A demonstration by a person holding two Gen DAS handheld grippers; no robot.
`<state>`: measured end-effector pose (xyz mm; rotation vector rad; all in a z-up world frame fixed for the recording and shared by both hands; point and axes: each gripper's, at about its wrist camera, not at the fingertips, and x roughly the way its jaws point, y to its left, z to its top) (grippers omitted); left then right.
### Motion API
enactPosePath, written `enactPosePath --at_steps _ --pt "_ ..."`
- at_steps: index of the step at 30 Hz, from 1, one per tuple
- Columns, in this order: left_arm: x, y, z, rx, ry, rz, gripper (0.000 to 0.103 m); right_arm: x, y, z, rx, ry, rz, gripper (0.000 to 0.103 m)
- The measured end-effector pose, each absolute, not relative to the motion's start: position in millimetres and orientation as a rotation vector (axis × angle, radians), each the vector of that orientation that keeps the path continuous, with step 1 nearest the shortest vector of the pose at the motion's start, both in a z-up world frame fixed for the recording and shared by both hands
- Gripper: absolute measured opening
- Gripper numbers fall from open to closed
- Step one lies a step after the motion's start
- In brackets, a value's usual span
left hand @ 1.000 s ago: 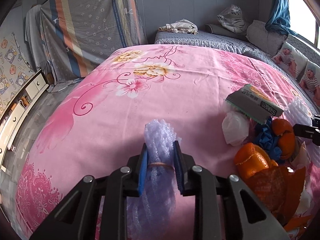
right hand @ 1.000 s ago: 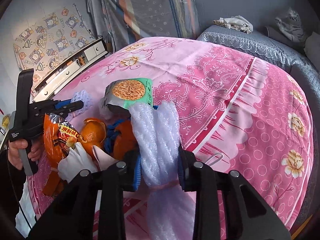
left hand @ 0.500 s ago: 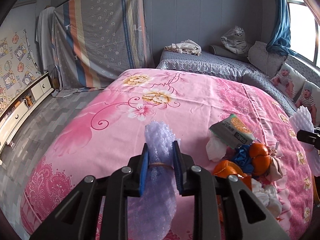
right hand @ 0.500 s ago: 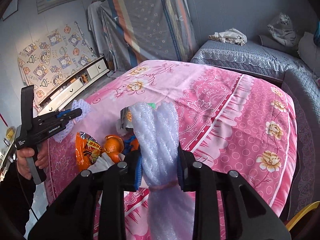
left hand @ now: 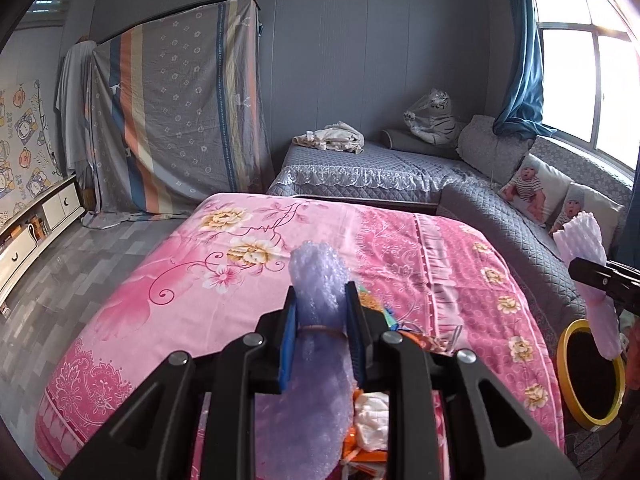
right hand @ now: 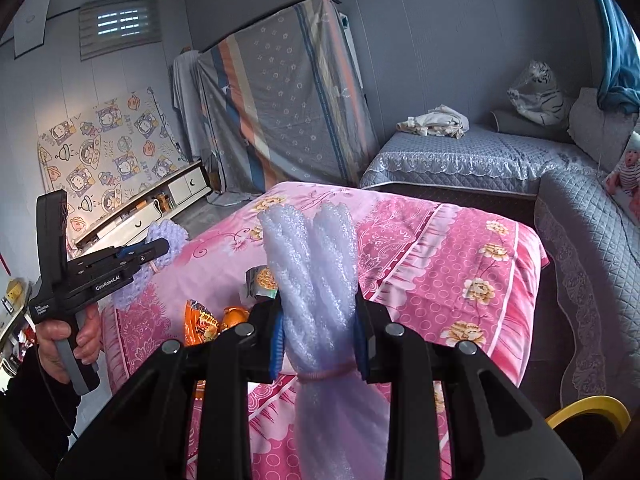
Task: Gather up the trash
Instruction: 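Carry the white foam net with the right tool while the left tool carries the lavender net to the bin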
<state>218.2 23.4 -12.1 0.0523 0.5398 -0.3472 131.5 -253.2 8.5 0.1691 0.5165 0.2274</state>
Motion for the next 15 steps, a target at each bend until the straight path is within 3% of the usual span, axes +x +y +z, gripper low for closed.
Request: enactPosePath --at_steps 15 --pt "169.0 -76.5 25.6 0.036 0.449 -0.576 0.021 49.4 -336.3 49.1 0.218 0.376 0.026 0.026"
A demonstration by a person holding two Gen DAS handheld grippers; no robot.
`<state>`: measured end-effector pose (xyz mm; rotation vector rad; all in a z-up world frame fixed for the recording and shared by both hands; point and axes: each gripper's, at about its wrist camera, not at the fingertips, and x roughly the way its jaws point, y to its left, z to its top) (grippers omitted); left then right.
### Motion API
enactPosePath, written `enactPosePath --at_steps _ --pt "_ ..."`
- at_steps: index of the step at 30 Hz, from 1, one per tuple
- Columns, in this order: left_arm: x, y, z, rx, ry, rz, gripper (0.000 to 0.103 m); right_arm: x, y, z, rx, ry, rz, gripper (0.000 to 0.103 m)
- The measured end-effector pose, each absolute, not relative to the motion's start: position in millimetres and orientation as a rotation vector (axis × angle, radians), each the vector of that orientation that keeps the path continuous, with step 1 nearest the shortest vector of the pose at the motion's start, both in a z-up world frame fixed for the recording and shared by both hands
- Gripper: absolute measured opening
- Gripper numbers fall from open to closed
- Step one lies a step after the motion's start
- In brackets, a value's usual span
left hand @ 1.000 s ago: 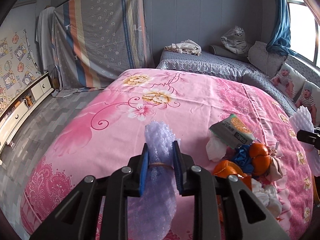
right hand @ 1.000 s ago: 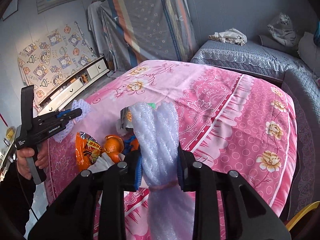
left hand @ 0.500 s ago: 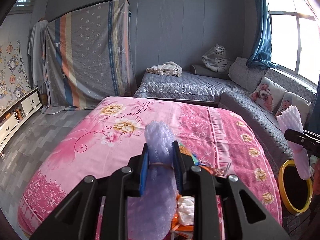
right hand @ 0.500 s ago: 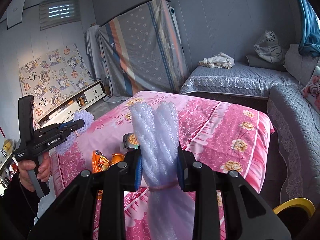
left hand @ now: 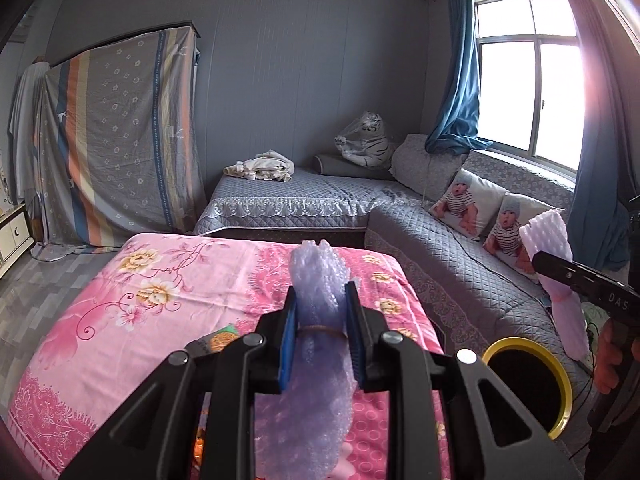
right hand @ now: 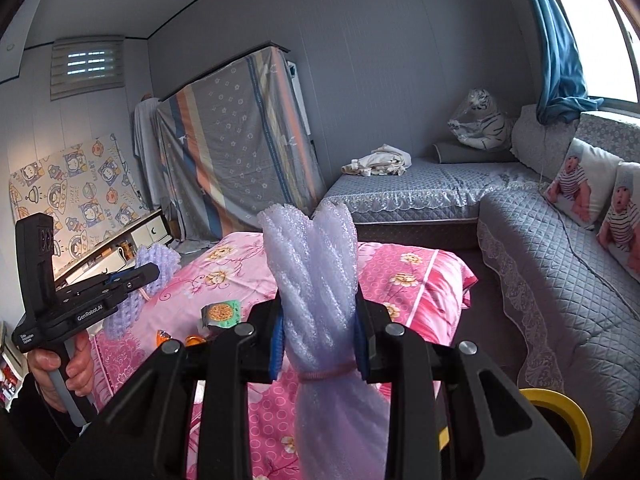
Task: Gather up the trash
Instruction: 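Carry the white foam net with the right tool while the left tool carries the lavender net to the bin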
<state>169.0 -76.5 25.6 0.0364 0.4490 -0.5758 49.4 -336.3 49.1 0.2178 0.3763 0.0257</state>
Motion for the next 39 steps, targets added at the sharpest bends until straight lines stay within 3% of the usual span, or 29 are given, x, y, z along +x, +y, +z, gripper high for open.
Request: enactPosePath --at_steps 12,22,39 --pt "143.8 -182.5 8.1 0.057 0.483 -0.823 0.021 -0.1 -402.6 36.8 0.263 0.376 -0.153 0.026" --pt "124.4 -262.4 -29.3 0.121 0.562 -0.956 0.022 -26.3 -457.9 -7.4 0.353 0.435 -0.267 0.026" --pt "112.7 -331.6 -84.1 0.177 0.700 -1.051 0.022 -38.0 -507.0 -80.5 0.490 0.544 -0.386 0.026"
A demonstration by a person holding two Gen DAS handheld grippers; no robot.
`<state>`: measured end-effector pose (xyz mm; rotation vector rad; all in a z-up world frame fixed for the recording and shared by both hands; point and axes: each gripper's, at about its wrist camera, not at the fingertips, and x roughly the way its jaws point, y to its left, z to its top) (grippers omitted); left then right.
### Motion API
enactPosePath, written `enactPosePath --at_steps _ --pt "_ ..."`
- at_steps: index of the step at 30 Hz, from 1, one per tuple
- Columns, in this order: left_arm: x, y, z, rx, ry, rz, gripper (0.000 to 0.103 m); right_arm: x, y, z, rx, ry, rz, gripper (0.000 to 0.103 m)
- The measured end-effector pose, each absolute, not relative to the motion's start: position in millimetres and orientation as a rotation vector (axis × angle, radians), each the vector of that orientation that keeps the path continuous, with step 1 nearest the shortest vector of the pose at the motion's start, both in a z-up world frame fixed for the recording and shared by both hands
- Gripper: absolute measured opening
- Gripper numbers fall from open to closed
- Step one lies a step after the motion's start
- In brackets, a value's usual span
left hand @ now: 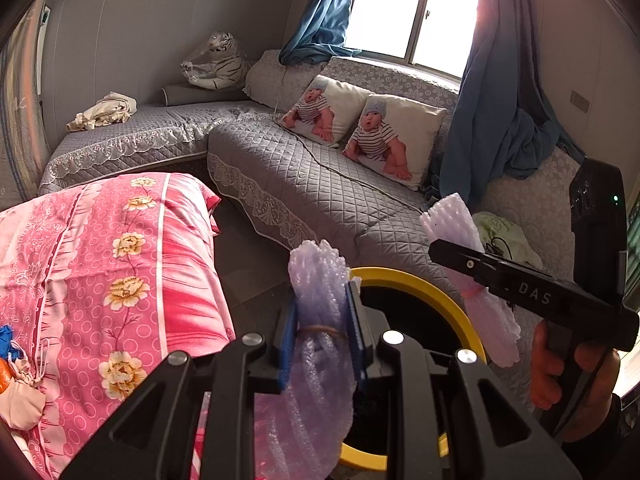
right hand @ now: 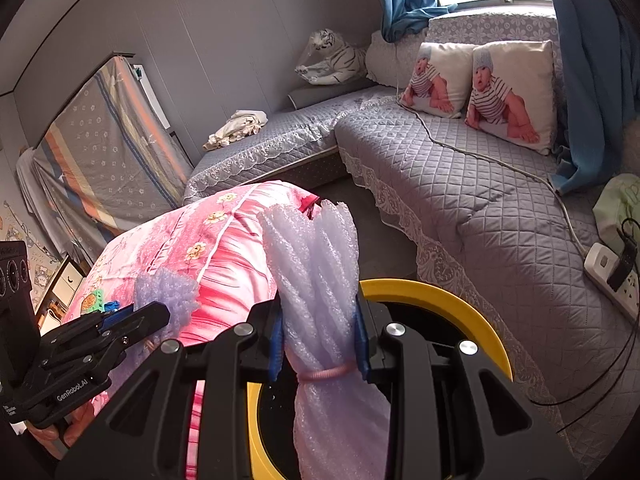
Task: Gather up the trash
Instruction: 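Open both tools to drop the foam nets into the yellow bin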
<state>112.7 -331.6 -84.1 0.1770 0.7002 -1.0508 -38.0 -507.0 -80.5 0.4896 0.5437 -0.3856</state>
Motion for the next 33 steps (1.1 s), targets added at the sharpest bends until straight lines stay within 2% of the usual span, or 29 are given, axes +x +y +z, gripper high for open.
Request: enactPosePath --at_steps 15,18,22,33 --pt "98.4 -354.8 -115.8 0.201 0.760 -1.124 0.024 -45.2 -531.9 -115.2 0.591 0.583 -0.447 0.029" --pt "97.7 -354.2 -116.7 0.202 0.760 -1.134 0.033 -48.5 -534.9 -116.7 0.604 0.576 -0.468 0.036" --pt "99.2 -349.4 -115.2 0.180 0.757 -1.112 0.054 -54.0 -539.0 -115.3 0.615 0.558 -0.501 0.055" --pt "123.2 -307.0 -79.0 0.079 0.689 -1.020 0.058 -62.8 -537.3 -96.6 0.607 0.509 -0.517 0.056"
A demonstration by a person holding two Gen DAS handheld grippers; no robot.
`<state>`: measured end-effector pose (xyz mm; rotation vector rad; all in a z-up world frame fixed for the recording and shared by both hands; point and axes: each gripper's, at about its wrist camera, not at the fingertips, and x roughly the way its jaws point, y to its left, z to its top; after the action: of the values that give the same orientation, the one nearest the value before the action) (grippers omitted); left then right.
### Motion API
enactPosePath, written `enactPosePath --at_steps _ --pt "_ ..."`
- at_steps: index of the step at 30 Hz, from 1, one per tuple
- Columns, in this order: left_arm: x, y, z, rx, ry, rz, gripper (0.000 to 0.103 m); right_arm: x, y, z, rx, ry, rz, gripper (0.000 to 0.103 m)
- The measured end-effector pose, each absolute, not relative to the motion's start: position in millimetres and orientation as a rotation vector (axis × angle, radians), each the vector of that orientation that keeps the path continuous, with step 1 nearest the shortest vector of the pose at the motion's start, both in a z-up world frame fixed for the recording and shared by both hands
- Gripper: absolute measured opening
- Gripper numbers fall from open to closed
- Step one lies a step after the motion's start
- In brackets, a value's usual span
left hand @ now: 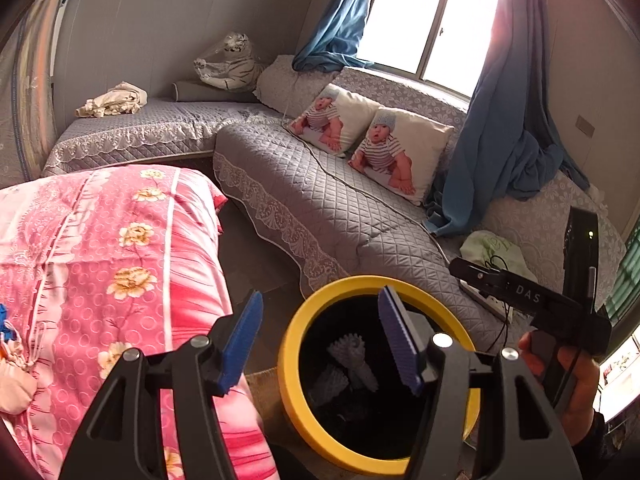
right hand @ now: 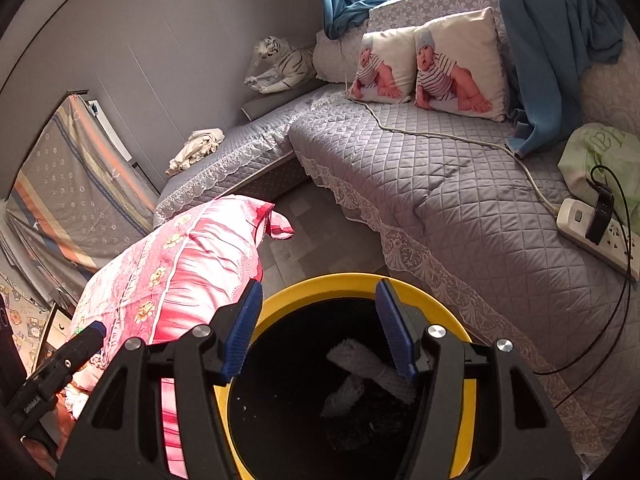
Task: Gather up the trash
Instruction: 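Open both tools to drop the foam nets into the yellow bin, then bring both tools back over the remaining trash on the bed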
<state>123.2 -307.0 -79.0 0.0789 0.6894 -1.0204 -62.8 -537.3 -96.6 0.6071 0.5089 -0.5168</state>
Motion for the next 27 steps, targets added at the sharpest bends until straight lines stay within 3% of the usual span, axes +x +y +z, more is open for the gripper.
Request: enactPosePath --at_steps 16,27 --pt "161.3 -159.9 7.7 -0.042 0.468 -0.747 0.067 9.1 -434.4 -15.1 0.405 0.410 -0.230 0.075" --pt "167.0 -39.4 27.2 -0.045 0.390 -0.478 0.078 73.0 -329.3 13.6 0.268 0.411 -0.009 0.078"
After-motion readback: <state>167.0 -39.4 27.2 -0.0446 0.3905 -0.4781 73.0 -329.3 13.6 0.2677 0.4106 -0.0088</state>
